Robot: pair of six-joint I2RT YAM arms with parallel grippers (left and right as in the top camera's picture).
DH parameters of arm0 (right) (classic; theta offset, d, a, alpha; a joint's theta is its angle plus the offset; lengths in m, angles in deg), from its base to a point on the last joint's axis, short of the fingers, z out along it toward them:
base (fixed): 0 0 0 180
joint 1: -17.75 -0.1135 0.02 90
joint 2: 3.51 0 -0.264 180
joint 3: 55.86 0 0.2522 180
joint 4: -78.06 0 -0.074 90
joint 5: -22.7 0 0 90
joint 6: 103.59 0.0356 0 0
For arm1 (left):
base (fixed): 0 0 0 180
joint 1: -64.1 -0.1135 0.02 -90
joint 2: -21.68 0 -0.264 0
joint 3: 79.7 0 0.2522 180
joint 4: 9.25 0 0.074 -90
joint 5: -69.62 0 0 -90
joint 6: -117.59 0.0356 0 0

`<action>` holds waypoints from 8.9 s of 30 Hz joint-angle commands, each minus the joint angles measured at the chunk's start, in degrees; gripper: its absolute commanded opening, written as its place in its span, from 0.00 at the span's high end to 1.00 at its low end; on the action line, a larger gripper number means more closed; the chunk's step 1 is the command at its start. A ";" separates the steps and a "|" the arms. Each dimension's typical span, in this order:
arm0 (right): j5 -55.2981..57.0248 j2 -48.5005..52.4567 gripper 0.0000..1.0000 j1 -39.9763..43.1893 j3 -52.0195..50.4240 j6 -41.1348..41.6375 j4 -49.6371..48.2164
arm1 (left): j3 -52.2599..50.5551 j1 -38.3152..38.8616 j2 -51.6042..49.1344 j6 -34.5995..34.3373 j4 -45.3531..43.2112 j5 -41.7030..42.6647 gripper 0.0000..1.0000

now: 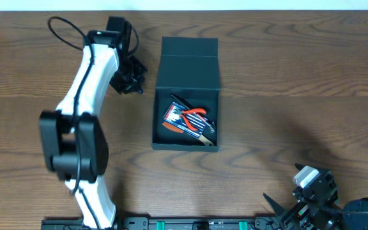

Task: Pack container
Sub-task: 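Carry the screwdriver into the box and open the left gripper, then retract the left gripper and bring both grippers to the box lid, then grip the raised lid edges with both grippers, then swing the lid down over the box with both grippers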

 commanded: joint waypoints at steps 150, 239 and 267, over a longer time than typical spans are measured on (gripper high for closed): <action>-16.87 98.79 0.99 24.15 28.24 33.35 -37.97 | -24.24 -15.39 -2.08 -18.12 -44.28 35.28 0.94; -10.73 81.24 0.99 13.86 28.24 9.66 -25.42 | -16.06 -7.23 10.19 25.05 -5.84 19.02 0.94; -2.54 66.93 0.04 13.86 28.13 6.95 -9.31 | -15.96 -7.23 15.30 25.27 3.85 3.10 0.01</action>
